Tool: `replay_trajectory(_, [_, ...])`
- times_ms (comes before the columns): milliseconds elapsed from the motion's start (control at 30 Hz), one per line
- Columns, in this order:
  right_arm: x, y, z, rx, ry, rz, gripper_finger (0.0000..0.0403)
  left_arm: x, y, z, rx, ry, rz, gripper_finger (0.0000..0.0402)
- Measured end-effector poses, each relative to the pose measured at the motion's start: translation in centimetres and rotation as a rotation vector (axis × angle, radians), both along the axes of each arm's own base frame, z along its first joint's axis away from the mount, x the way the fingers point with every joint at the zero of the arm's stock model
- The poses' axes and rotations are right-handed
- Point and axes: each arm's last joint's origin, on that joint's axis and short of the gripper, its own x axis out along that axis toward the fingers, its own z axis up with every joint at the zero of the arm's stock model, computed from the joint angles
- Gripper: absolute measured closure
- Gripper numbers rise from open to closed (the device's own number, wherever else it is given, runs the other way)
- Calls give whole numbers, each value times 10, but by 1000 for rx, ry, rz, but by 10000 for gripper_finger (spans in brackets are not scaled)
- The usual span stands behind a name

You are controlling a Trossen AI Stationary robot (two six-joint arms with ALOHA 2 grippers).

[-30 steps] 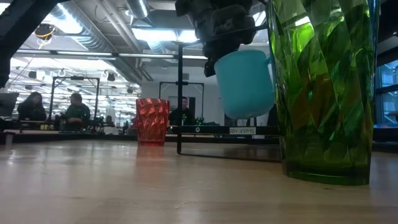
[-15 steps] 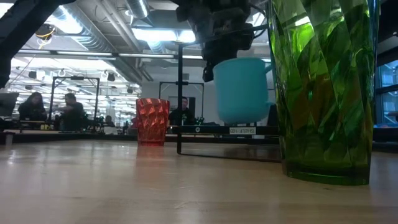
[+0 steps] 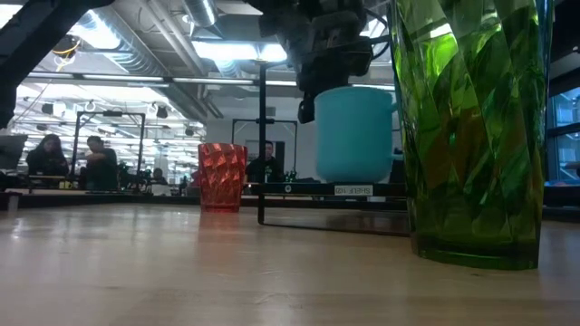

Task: Stack small to large cups/mugs on shelf
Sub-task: Put the blue mug on the shelf, then adjust the orange cup

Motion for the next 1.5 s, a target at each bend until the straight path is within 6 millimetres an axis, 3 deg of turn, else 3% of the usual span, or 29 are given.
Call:
replay_trajectory(900, [0, 0, 0, -11, 18, 7, 225, 1, 3, 3, -44, -16, 31, 328])
replay_trajectory(1267, [-1, 0, -1, 6, 12, -9, 225, -12, 17, 50, -71, -144, 47, 327])
replay_trajectory(1367, [-3, 1, -4, 40, 20, -30, 225, -13, 24, 53, -66, -154, 63, 327])
replay_trajectory(1500, [-7, 5, -17, 207, 90, -37, 232, -15, 31, 53, -92, -154, 63, 327])
